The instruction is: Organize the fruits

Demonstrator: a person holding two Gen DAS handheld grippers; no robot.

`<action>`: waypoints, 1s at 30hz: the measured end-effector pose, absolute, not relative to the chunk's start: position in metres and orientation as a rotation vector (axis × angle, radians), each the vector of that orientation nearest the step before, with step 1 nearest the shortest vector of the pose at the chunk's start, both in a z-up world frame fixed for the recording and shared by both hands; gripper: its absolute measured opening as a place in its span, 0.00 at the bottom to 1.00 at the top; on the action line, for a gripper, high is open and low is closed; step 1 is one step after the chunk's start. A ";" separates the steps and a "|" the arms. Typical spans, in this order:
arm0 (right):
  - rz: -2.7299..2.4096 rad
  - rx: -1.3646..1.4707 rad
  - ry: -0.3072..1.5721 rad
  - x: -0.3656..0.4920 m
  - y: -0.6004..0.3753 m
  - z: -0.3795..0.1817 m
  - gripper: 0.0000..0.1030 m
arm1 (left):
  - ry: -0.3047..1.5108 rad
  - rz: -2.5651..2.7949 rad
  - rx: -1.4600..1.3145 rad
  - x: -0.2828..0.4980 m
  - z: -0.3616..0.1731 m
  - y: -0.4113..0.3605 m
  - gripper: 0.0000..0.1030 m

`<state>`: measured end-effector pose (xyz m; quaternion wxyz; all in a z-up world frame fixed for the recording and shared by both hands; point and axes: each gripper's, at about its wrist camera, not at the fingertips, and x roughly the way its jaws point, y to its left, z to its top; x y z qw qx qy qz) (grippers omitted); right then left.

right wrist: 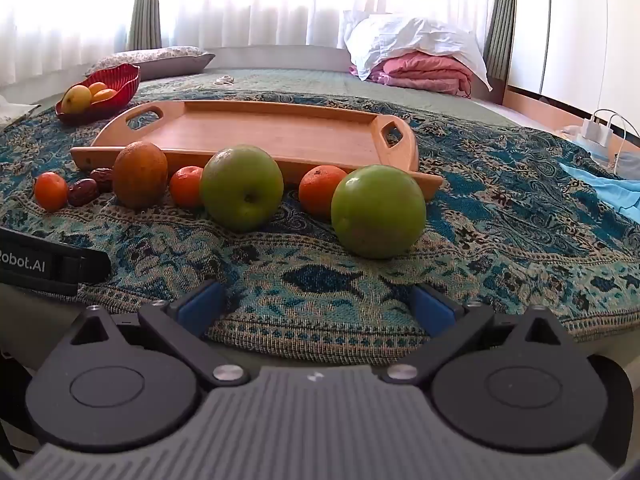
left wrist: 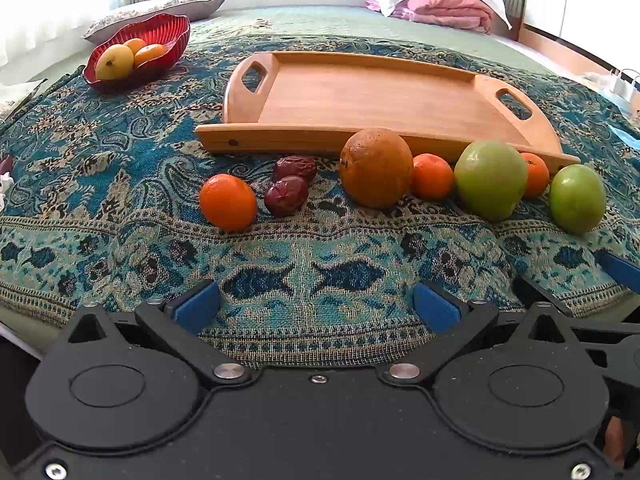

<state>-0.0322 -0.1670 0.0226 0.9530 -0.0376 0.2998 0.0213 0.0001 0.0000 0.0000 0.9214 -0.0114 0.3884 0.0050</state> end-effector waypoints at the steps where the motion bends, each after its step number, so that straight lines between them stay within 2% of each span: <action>1: 0.041 -0.090 0.611 -0.032 -0.166 0.023 1.00 | 0.796 0.011 -0.022 0.000 0.000 0.000 1.00; 30: 0.041 -0.089 0.609 -0.032 -0.166 0.022 1.00 | 0.798 0.014 -0.008 0.000 0.000 0.001 1.00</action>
